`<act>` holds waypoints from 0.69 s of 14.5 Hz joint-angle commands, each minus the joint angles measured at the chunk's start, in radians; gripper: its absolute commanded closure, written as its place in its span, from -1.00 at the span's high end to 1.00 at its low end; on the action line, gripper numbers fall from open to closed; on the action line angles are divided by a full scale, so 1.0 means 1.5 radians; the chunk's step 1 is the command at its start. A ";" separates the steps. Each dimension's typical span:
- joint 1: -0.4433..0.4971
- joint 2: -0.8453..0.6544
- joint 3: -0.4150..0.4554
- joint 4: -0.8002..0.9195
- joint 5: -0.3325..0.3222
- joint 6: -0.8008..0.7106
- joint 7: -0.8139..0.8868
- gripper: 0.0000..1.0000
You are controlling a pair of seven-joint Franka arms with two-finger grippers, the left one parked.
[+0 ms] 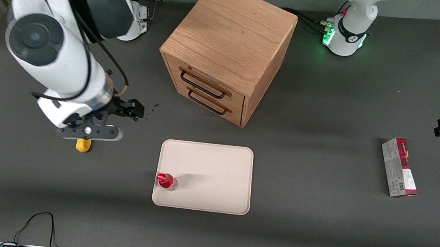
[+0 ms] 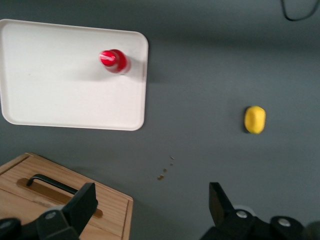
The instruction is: Place coke bottle on tray
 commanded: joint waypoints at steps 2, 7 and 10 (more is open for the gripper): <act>-0.083 -0.226 -0.014 -0.313 0.061 0.114 -0.038 1.00; -0.120 -0.333 -0.070 -0.452 0.078 0.187 -0.134 1.00; -0.120 -0.361 -0.119 -0.472 0.090 0.189 -0.156 1.00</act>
